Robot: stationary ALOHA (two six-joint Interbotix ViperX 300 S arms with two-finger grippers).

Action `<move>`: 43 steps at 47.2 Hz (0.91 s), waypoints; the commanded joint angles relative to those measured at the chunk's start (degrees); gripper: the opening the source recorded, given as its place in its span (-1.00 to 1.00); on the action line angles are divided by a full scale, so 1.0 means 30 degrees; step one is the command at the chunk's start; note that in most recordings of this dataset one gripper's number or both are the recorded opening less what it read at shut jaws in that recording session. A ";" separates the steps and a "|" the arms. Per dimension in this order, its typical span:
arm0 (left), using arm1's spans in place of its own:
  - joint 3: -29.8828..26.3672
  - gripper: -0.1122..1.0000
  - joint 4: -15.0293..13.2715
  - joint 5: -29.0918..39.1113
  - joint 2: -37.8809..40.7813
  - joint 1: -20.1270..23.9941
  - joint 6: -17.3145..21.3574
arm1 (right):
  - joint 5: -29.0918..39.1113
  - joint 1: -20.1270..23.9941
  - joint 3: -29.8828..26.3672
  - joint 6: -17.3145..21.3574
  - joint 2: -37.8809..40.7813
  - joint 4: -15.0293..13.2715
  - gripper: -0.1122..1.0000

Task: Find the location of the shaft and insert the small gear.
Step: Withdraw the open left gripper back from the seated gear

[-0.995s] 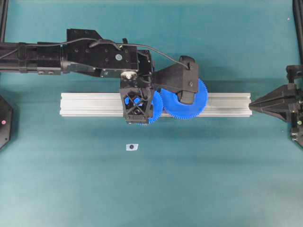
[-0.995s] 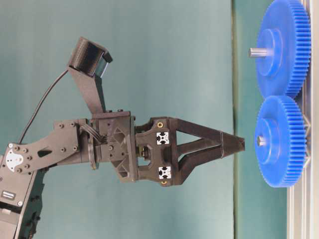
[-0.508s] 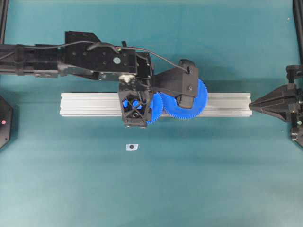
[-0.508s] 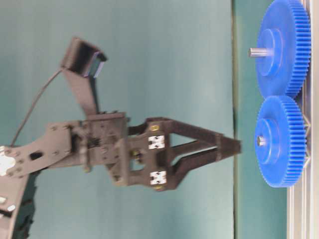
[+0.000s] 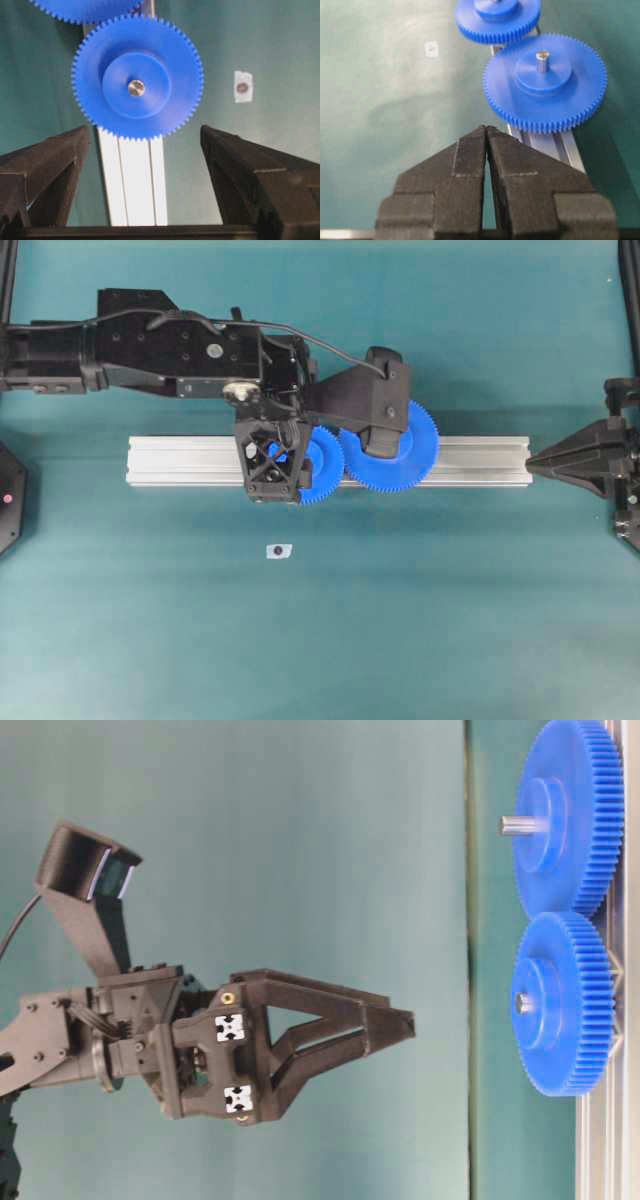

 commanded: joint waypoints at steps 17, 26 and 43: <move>-0.0527 0.73 0.0029 -0.0029 -0.0996 -0.0059 0.0029 | -0.0117 -0.0029 -0.0205 0.0762 0.0117 0.0000 -0.70; -0.0586 0.73 0.0029 -0.0029 -0.1143 -0.0059 0.0029 | -0.0176 -0.0029 -0.0205 0.0820 0.0117 0.0000 -0.70; -0.0791 0.73 0.0029 -0.0029 -0.1260 -0.0029 0.0029 | -0.0205 0.0000 -0.0117 0.0820 0.0117 0.0000 -0.70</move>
